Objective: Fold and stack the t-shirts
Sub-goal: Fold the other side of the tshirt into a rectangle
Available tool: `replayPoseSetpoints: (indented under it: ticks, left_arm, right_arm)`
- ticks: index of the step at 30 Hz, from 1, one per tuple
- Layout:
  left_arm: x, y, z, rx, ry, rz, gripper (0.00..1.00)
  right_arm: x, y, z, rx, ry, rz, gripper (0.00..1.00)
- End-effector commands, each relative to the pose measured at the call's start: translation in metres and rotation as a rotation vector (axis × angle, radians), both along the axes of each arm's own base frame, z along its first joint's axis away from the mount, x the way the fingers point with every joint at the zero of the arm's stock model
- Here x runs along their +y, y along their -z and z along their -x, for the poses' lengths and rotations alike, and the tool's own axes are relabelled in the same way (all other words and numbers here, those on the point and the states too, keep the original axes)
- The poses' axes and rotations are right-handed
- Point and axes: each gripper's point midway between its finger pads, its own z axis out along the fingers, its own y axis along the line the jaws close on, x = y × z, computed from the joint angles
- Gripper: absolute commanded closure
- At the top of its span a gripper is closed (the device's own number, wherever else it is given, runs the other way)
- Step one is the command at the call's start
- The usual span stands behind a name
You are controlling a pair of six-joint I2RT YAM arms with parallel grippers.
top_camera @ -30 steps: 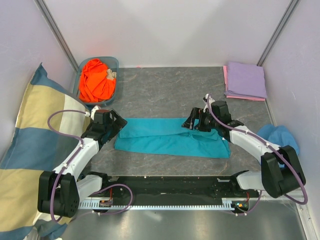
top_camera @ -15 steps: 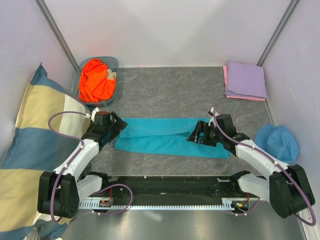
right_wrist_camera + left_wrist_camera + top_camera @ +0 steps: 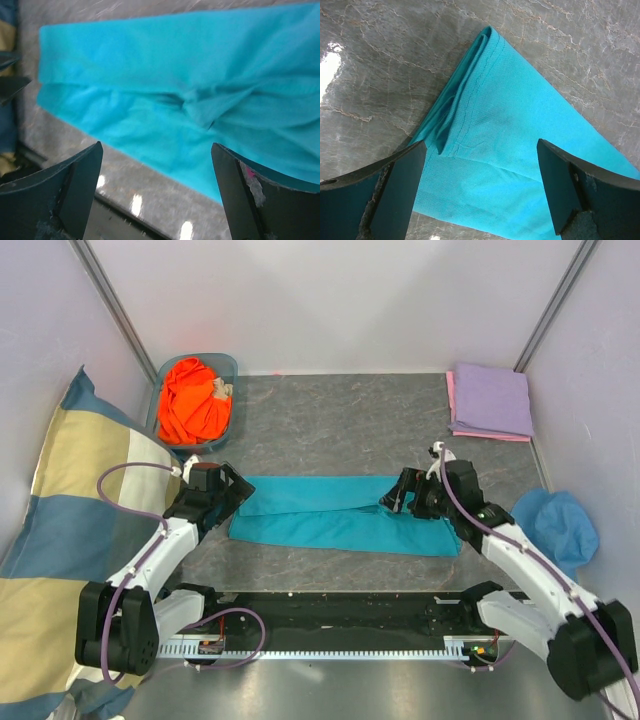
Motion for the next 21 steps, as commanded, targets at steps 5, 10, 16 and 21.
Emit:
replayPoseSetpoints:
  ticks: [5, 10, 16, 21]
  left_arm:
    - [-0.005, -0.011, -0.006, -0.049, 0.050, -0.001, 0.00]
    - [-0.005, -0.010, -0.006, -0.048, 0.056, -0.006, 0.00]
    - [-0.006, -0.010, -0.007, -0.049, 0.057, -0.004, 0.00]
    - [-0.008, -0.008, -0.008, -0.041, 0.065, 0.002, 0.00]
  right_arm:
    - [-0.001, 0.023, -0.076, -0.061, 0.036, 0.181, 0.02]
    - [0.010, 0.022, -0.104, -0.072, 0.020, 0.191, 0.02]
    - [0.012, -0.003, -0.111, -0.120, 0.036, 0.168, 0.02]
    - [0.003, -0.001, -0.115, -0.110, 0.056, 0.224, 0.02]
